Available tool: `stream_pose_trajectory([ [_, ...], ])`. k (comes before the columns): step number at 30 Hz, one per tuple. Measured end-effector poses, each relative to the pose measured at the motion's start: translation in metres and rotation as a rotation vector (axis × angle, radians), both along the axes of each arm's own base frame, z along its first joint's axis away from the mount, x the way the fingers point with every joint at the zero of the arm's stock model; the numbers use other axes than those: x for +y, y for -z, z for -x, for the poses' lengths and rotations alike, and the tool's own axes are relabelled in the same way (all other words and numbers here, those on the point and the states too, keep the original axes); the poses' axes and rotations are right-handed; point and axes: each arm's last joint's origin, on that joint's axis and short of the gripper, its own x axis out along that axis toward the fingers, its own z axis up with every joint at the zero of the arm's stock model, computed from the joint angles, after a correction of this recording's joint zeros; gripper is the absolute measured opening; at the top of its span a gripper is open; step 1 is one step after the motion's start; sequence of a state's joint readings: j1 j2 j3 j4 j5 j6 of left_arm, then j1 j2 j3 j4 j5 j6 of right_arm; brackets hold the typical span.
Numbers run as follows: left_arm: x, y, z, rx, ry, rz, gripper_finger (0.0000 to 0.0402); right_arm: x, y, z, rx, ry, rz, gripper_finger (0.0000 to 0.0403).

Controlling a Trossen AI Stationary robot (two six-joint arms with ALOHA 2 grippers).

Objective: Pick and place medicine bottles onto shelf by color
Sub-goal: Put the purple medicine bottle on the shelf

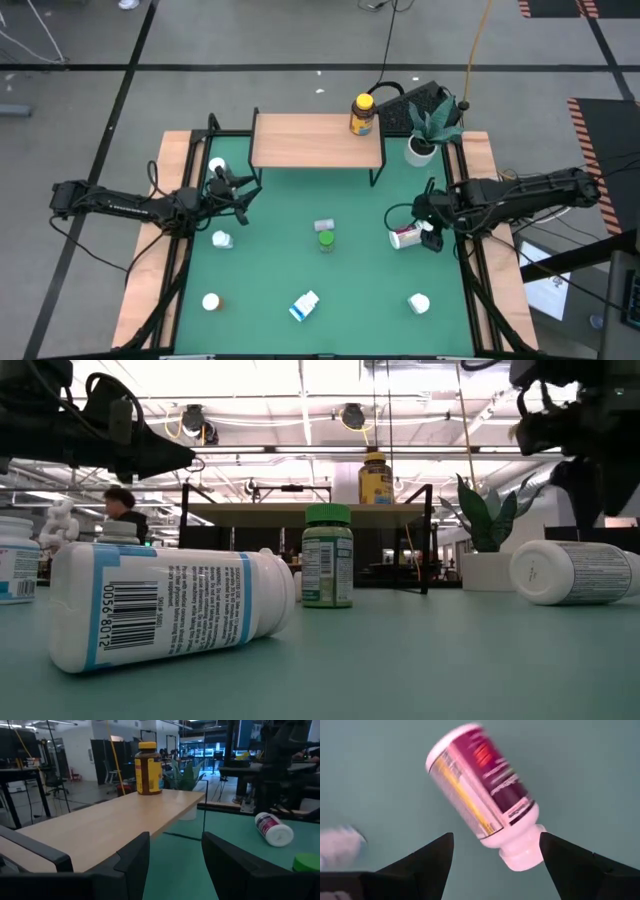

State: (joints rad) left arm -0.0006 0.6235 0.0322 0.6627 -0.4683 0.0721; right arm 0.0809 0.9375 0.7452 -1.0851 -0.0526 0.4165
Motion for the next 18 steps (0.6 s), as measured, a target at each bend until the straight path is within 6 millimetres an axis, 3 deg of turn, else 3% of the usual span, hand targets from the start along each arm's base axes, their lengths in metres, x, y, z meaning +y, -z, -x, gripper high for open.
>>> stream_pose_trajectory([
  [6,0.000,0.000,0.000,0.006,-0.001,-0.009,0.0184,0.005,0.010,-0.003,0.113,-0.268,0.056,0.0288],
  [18,0.000,0.009,-0.003,0.065,0.001,0.043,0.0184,0.005,0.033,-0.010,0.237,-0.299,0.101,0.0288],
])
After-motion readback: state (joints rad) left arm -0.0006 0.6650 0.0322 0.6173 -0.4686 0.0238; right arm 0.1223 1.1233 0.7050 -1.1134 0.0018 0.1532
